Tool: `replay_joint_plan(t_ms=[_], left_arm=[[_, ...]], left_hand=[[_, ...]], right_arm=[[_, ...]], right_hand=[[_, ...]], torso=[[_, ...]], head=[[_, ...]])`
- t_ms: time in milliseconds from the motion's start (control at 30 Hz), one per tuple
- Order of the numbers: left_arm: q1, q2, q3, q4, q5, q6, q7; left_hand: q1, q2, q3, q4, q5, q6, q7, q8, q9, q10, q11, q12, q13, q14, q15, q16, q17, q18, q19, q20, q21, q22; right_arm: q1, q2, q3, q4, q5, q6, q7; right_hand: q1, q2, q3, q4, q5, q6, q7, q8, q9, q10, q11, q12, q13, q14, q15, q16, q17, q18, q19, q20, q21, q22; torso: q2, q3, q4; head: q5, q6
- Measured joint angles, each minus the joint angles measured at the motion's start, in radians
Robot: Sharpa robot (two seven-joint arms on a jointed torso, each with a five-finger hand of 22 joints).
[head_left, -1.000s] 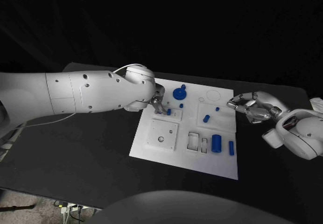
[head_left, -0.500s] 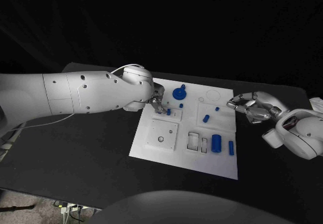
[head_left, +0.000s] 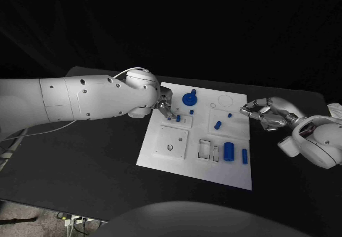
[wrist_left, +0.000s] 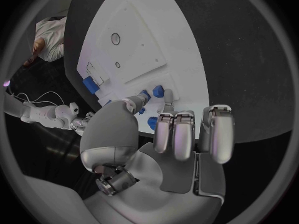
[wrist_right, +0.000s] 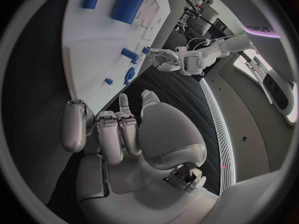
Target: Assemble the parts on the task board
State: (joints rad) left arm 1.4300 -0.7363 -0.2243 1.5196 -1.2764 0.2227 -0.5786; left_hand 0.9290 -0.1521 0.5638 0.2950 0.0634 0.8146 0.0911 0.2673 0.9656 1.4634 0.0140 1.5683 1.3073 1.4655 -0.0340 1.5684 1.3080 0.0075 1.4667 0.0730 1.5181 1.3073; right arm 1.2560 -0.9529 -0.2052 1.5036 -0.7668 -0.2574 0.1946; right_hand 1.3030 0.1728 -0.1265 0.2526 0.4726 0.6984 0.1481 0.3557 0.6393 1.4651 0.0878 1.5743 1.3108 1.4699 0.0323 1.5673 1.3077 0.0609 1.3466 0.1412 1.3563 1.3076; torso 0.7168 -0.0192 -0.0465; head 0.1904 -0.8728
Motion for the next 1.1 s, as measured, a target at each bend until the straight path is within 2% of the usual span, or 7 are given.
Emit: replay_joint_plan(t_ms=[100, 200, 633, 733, 800, 867, 1100], left_arm=[[0.001, -0.009, 0.000, 0.004, 0.003, -0.010, 0.005], [0.001, -0.016, 0.000, 0.007, 0.008, -0.019, 0.006], [0.010, -0.057, 0.003, 0.028, 0.015, -0.072, -0.016], [0.016, -0.065, 0.008, 0.031, 0.018, -0.104, -0.009], [0.019, -0.069, 0.011, 0.033, 0.026, -0.132, 0.003], [0.022, -0.072, 0.012, 0.034, 0.035, -0.154, 0.017], [0.024, -0.076, 0.008, 0.034, 0.069, -0.192, 0.056]], left_hand=[[-0.025, -0.008, 0.003, 0.003, -0.008, 0.002, 0.002, 0.007, -0.062, 0.000, 0.000, 0.000, 0.000, 0.000, 0.000, 0.000, 0.000, 0.000, 0.000, 0.000, 0.000, 0.000], [-0.030, -0.011, 0.003, 0.003, -0.008, 0.010, 0.001, 0.010, -0.071, 0.000, 0.000, 0.000, 0.000, 0.000, 0.000, 0.000, 0.000, 0.000, 0.000, 0.000, 0.004, 0.000], [-0.029, -0.005, 0.066, 0.000, -0.008, 0.054, -0.011, 0.116, 0.018, 0.000, 0.000, 0.000, 0.000, 0.000, 0.000, 0.000, 0.000, 0.000, 0.000, 0.000, 0.023, 0.000], [-0.031, -0.006, 0.092, -0.001, -0.008, 0.065, -0.022, 0.144, 0.041, 0.004, -0.010, 0.000, 0.000, 0.001, -0.001, 0.000, 0.000, 0.000, 0.000, 0.000, 0.035, 0.000], [-0.003, -0.012, 0.131, -0.003, -0.008, 0.074, -0.030, 0.168, 0.061, 0.003, -0.018, 0.000, 0.000, 0.001, -0.014, 0.000, 0.000, 0.000, -0.001, -0.003, 0.042, 0.000], [0.018, -0.023, 0.165, -0.004, -0.008, 0.081, -0.038, 0.188, 0.076, 0.002, -0.023, 0.000, 0.000, 0.000, -0.015, 0.000, 0.000, 0.000, 0.000, -0.011, 0.049, 0.000], [0.025, -0.028, 0.194, 0.001, -0.008, 0.086, -0.043, 0.199, 0.085, 0.005, -0.027, 0.000, 0.000, 0.000, -0.022, 0.000, 0.000, 0.000, 0.000, -0.011, 0.049, 0.000]], right_arm=[[0.000, 0.000, 0.000, 0.000, 0.000, 0.001, -0.001], [0.000, 0.000, 0.000, 0.000, 0.000, 0.003, -0.003], [0.000, -0.001, 0.000, 0.000, 0.000, 0.005, -0.005], [0.000, -0.001, 0.000, 0.000, 0.000, 0.005, -0.006], [0.000, 0.000, 0.000, -0.001, 0.000, 0.005, -0.006], [0.000, 0.000, 0.000, -0.001, 0.000, 0.005, -0.006], [0.000, 0.001, 0.000, -0.001, 0.000, 0.005, -0.007]], right_hand=[[0.000, 0.000, 0.000, 0.000, 0.000, 0.000, 0.000, 0.000, -0.001, 0.000, 0.000, 0.000, 0.000, 0.000, 0.000, 0.000, 0.000, 0.000, 0.000, 0.000, 0.000, 0.000], [0.000, 0.000, 0.000, 0.000, 0.000, 0.000, 0.000, 0.000, -0.001, 0.000, 0.000, 0.000, 0.000, 0.000, 0.000, 0.000, 0.000, 0.000, 0.000, 0.000, 0.000, 0.000], [0.000, 0.000, 0.000, 0.000, 0.000, 0.000, 0.000, 0.000, -0.001, -0.001, 0.002, 0.001, 0.000, 0.000, 0.000, 0.000, 0.000, 0.000, 0.000, 0.000, 0.000, 0.000], [0.000, 0.000, 0.000, 0.000, 0.000, 0.000, 0.000, 0.000, -0.001, 0.000, 0.000, 0.001, -0.001, 0.000, 0.000, 0.000, 0.000, 0.000, 0.000, 0.000, 0.000, 0.000], [0.000, 0.000, 0.000, 0.000, 0.000, 0.000, 0.000, 0.000, -0.001, 0.001, 0.000, 0.001, -0.001, 0.000, 0.000, 0.000, 0.000, 0.000, 0.000, 0.000, 0.000, 0.000], [0.000, 0.001, 0.000, 0.000, 0.000, 0.000, 0.000, 0.000, -0.001, 0.002, -0.001, 0.002, -0.001, 0.000, 0.000, 0.000, 0.000, 0.000, 0.000, 0.000, 0.000, 0.000], [0.002, 0.002, 0.000, 0.000, 0.000, 0.000, 0.000, 0.000, -0.001, 0.003, -0.001, 0.003, -0.001, 0.000, 0.000, 0.000, 0.000, 0.000, 0.000, 0.000, 0.000, 0.000]], torso=[[0.000, 0.0000, 0.0001], [0.000, 0.0000, 0.0000], [-0.001, -0.0005, -0.0012], [-0.001, -0.0006, -0.0012], [-0.001, -0.0006, -0.0012], [-0.001, -0.0006, -0.0011], [-0.001, 0.0000, -0.0012]], head=[[0.001, 0.000], [0.001, 0.000], [-0.005, 0.000], [-0.006, 0.000], [-0.007, 0.000], [-0.007, 0.000], [-0.007, 0.000]])
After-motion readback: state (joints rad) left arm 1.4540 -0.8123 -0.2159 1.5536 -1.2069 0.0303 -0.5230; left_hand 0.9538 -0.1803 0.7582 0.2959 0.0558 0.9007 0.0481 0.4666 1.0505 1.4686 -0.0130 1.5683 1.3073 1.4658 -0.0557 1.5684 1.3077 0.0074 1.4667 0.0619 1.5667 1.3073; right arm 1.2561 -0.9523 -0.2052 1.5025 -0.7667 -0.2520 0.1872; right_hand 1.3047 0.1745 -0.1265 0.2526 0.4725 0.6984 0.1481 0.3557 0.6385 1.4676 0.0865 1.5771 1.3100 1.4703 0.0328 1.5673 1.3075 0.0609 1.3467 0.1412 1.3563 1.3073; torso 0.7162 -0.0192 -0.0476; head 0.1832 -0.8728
